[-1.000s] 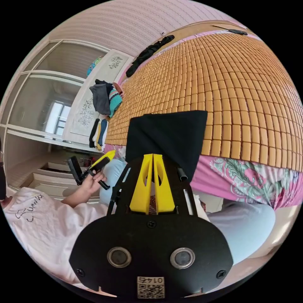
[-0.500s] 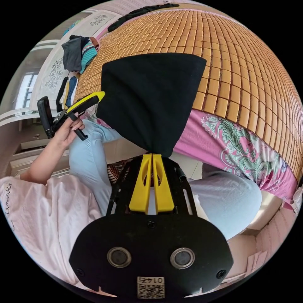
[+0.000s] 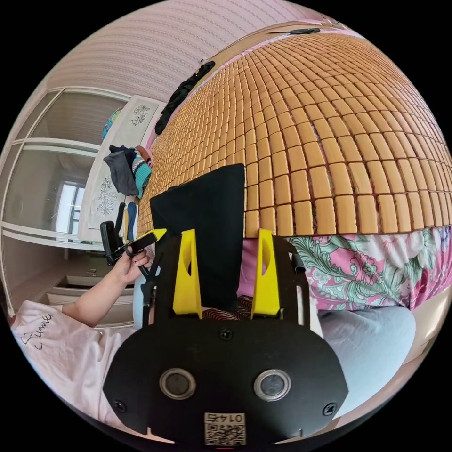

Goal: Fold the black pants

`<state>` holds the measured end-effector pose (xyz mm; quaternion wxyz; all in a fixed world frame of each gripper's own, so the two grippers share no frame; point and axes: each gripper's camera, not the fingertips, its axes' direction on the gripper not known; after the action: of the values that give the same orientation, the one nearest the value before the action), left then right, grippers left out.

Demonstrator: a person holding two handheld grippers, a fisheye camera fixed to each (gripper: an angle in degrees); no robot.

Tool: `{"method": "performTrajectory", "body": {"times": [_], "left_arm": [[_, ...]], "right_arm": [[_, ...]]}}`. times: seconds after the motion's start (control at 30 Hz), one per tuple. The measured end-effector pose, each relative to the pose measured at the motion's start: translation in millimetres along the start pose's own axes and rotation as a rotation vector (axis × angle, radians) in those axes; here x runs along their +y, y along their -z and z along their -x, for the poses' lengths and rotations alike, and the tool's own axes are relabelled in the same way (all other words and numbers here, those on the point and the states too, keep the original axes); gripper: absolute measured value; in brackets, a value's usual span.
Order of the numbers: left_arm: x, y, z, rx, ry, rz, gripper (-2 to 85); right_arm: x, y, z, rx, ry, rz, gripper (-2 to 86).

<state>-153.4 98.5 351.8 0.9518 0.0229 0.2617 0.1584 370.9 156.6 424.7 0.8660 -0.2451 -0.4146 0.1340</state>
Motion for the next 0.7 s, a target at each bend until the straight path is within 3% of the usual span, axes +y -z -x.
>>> {"method": "performTrajectory", "body": {"times": [0.2, 0.4, 0.57, 0.7], "left_arm": [[-19, -4, 1, 0.016, -0.029, 0.039, 14.7], [-41, -10, -7, -0.027, -0.095, 0.067, 14.4], [-60, -12, -13, -0.053, -0.121, 0.04, 14.6], [-73, -23, -4, -0.019, -0.087, 0.083, 15.8]], "right_arm": [[4, 4, 15, 0.074, 0.082, 0.054, 14.2], [22, 14, 15, -0.009, 0.064, -0.023, 16.6], [32, 27, 18, -0.088, 0.041, -0.13, 13.8], [30, 15, 20, -0.058, -0.007, -0.056, 13.8]]}}
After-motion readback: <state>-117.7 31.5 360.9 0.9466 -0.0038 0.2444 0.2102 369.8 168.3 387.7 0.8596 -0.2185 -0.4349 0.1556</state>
